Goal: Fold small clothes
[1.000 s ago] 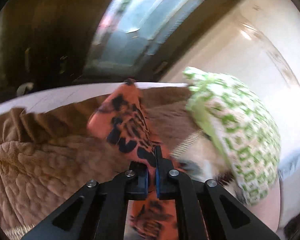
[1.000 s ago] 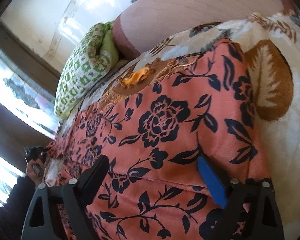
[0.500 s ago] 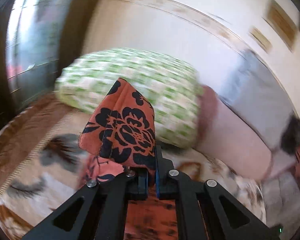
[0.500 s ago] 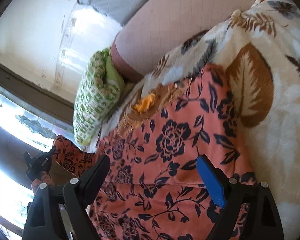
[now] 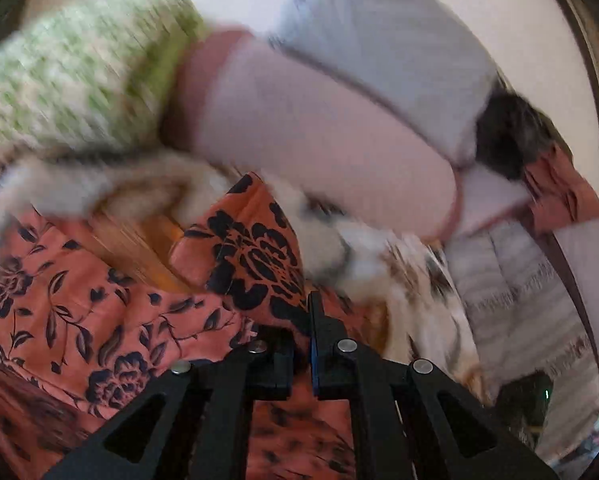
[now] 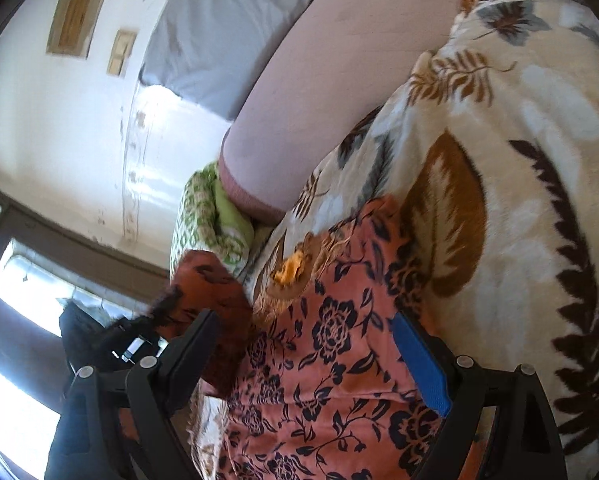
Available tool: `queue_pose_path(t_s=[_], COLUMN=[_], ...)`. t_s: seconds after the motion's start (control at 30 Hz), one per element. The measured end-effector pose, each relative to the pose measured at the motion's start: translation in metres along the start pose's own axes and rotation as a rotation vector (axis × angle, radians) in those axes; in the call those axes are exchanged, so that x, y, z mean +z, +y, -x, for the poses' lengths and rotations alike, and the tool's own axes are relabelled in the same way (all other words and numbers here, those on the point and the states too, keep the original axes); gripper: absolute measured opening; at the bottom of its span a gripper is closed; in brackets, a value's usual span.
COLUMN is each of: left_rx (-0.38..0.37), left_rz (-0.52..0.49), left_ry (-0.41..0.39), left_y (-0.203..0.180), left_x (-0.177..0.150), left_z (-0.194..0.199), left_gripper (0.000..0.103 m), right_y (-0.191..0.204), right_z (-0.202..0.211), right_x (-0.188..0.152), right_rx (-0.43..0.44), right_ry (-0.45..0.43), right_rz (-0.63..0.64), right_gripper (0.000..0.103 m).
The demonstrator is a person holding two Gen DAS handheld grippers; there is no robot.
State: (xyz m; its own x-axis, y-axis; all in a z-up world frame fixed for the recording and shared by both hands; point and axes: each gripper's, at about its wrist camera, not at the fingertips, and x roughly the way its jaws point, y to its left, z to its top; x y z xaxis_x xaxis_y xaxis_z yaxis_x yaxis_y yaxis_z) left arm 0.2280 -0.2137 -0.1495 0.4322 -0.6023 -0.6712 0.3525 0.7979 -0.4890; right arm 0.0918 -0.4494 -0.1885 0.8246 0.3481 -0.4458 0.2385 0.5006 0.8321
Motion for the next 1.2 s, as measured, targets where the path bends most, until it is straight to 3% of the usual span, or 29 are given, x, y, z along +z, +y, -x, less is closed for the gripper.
queue_pose_path(t_s=[0.07,0.13,0.27,0.4,0.47,0.6,0.7,0.77,0.8,0.87,0.93,1.07,1.17,1.2], left_rx=[-0.046,-0.054,-0.003,0.136,0.257,0.489,0.612,0.63,0.643,0.68,0.668,0.571,0.549,0.556], left_rz=[0.0,-0.034,-0.082,-0.075,-0.062,-0.028,0.01,0.026,-0.022,-0.09,-0.104,-0.147,-0.195,-0.194], left_ry=[0.1,0.126,0.02,-0.06,-0.081,-0.023,0.082,0.161,0.115,0.136,0.162,0.121,0.162,0.192], left_y=[-0.009,-0.014,0.006,0.06,0.094,0.162,0.203,0.221,0.217,0.206,0.199,0.174,0.165,0.167], left_x=[-0.017,-0.024,-0.014,0.006,0.01,0.004,-0.008,-0.021,-0.025,-0.027,-0.026,-0.037,-0.058,-0.065], left_z=[-0.021,-0.023,0.014,0.045,0.055,0.053,0.03,0.011,0.011,0.007,0.01,0.032,0.028,0.024], left_gripper=[0.03,0.041,0.065,0.067,0.067,0.067,0.067,0.069,0.071,0.073,0.073,0.076,0.082,0.082], right_y=[-0.005,-0.008,-0.008,-0.002,0.002,0.013,0.017,0.01,0.004,-0.014,-0.013,0.006,0.015,0.012], right_z=[0.003,0.004,0.003,-0.007,-0.014,-0.032,-0.045,-0.063,-0.072,-0.09,-0.089,-0.081,-0.087,-0.095], right_x=[0.004,0.006,0.009,0.004,0.0,-0.009,-0.018,-0.026,-0.029,-0.038,-0.039,-0.041,-0.048,-0.053], right_rx=[-0.006,-0.009,-0.011,-0.007,0.009,0.085,0.109,0.054,0.007,-0.1,-0.089,-0.057,-0.052,-0.102], right_ry=[-0.016,-0.024,-0.022,0.006,0.032,0.101,0.154,0.219,0.256,0.326,0.299,0.265,0.296,0.327], right_rz=[-0.012,-0.024,-0.024,-0.002,0.013,0.042,0.048,0.032,0.02,-0.018,-0.009,0.075,0.125,0.137], right_gripper=[0.09,0.09,0.09,0.09,0.09,0.09,0.09,0.09,0.09,0.083,0.083,0.084,0.084,0.084])
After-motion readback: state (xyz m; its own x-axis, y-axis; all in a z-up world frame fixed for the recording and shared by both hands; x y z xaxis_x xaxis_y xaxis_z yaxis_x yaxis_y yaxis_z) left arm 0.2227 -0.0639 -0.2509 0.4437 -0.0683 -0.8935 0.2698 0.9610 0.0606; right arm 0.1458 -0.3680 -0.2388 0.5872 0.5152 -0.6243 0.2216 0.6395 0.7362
